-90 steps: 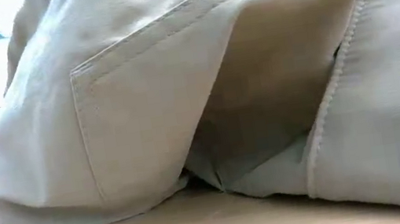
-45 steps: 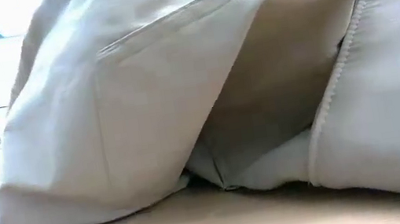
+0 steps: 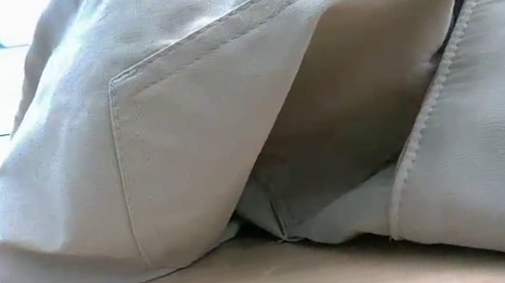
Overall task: Fold laundry
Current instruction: Fold the brown shorts
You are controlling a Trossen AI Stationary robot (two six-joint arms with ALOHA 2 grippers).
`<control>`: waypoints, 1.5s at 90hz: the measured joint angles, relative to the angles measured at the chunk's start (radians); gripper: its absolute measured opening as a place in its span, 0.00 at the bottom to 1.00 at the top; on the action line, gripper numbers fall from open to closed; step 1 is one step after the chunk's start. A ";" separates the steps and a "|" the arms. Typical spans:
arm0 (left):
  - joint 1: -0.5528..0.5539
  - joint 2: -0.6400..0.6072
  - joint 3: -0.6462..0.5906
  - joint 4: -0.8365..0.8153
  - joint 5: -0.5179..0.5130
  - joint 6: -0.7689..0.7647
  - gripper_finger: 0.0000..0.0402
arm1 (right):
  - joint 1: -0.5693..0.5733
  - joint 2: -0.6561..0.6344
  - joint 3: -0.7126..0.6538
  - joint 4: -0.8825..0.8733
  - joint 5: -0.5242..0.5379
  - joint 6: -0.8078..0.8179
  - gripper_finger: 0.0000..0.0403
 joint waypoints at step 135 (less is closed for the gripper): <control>0.222 0.190 -0.058 -0.352 -0.248 -0.488 0.78 | -0.119 -0.266 -0.121 -0.473 0.157 -0.029 0.62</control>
